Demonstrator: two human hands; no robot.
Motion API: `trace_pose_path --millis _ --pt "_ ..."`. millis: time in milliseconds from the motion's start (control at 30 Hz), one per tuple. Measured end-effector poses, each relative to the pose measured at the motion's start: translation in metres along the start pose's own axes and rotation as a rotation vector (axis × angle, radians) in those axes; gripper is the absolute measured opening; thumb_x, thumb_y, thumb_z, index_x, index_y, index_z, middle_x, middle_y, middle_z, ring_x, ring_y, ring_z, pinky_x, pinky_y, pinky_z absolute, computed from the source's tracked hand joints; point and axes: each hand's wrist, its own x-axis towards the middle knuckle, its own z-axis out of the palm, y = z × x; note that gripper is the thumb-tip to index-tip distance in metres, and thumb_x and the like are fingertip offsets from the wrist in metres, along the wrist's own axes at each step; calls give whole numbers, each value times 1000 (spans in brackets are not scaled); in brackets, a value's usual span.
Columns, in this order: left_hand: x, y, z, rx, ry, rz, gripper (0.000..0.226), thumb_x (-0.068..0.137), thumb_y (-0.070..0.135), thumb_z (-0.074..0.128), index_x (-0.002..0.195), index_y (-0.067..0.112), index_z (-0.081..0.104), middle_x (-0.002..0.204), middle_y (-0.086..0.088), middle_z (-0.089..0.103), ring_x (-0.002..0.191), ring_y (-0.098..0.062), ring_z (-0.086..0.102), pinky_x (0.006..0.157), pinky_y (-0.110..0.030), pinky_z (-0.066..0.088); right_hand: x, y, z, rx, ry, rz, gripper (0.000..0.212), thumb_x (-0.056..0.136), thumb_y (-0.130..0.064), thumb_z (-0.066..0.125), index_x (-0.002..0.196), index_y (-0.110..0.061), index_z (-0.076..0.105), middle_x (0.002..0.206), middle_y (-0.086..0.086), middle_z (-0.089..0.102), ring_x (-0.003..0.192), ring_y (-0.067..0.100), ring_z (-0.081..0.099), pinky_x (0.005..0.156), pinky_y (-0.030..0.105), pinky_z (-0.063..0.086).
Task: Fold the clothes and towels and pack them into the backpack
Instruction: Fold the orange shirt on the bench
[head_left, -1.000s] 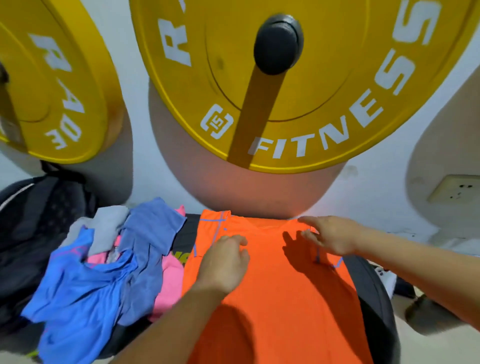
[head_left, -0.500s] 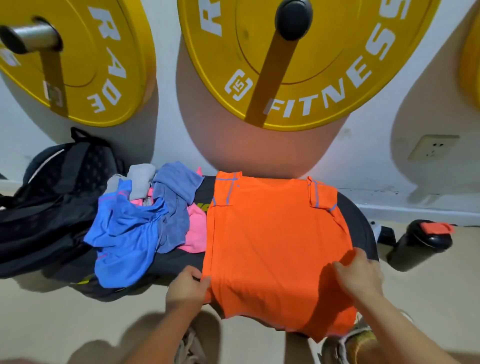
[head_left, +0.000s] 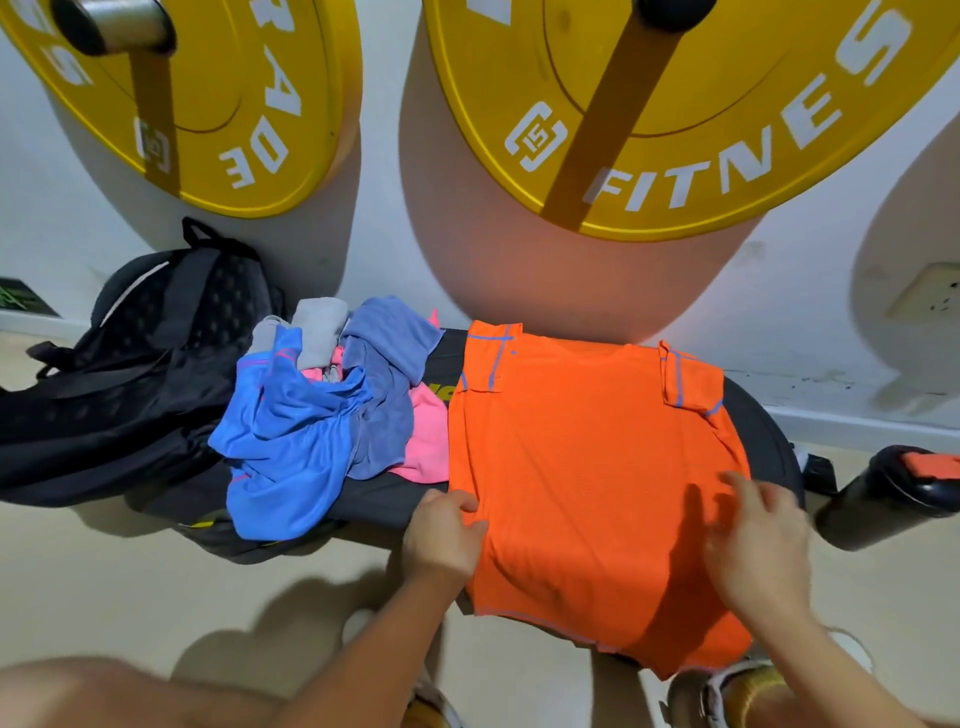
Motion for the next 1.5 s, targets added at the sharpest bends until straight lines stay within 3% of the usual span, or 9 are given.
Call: trace_pose_path --millis 100,200,367,600,733,1033,1167,1333,1500 --pt "-1 6 3 34 24 45 10 86 23 62 93 20 69 101 -1 58 91 -20 60 74 -27 40 -17 -35 25 -43 -157 -432 59 75 -20 75 131 -16 55 135 17 51 121 41 49 89 50 49" --pt "-2 10 4 26 74 84 13 88 23 57 89 19 69 95 1 67 91 -21 61 73 -27 39 -39 -63 45 -132 -238 -606 62 72 -39 70 130 -26 54 137 7 54 124 31 53 75 44 56" --pt "-6 14 4 -202 -18 132 25 86 17 53 99 12 75 94 -4 73 92 -17 65 84 -22 45 -51 -85 61 -166 -323 -655 54 76 -44 47 127 -28 55 134 2 55 118 26 57 74 39 55" --pt "0 -11 -4 -52 95 -53 18 79 26 65 94 17 68 91 -3 62 86 -22 60 73 -31 44 -52 -88 71 -207 -327 -661 57 64 -41 73 119 -29 63 124 4 62 98 24 63 63 38 51" --pt "2 -12 0 -76 94 -23 14 83 22 59 73 13 64 79 -4 63 74 -23 58 65 -33 43 -52 -87 72 -211 -327 -647 56 66 -40 74 120 -29 63 125 2 61 98 23 62 63 39 51" --pt "7 -41 -28 -211 161 -219 17 88 9 56 74 18 58 79 0 61 83 -24 58 71 -31 42 -52 -84 71 -188 -376 -643 52 74 -41 59 125 -30 59 129 3 59 102 25 61 65 41 51" --pt "-1 -34 -30 -179 124 -157 12 85 13 63 76 20 60 72 6 60 75 -18 59 71 -31 47 -53 -84 70 -206 -378 -643 54 73 -44 55 126 -30 58 131 4 58 103 25 61 65 40 51" --pt "-1 -35 -35 -204 32 -142 24 72 6 64 83 26 69 69 7 63 73 -13 62 72 -29 52 -55 -82 69 -226 -404 -648 67 65 -44 70 129 -31 55 134 5 56 106 26 59 67 40 52" --pt "7 -34 -36 -280 76 -180 14 78 12 64 71 24 65 73 7 62 75 -14 59 73 -27 47 -55 -85 68 -253 -416 -649 77 54 -41 77 128 -31 56 133 6 57 105 26 60 67 40 52"
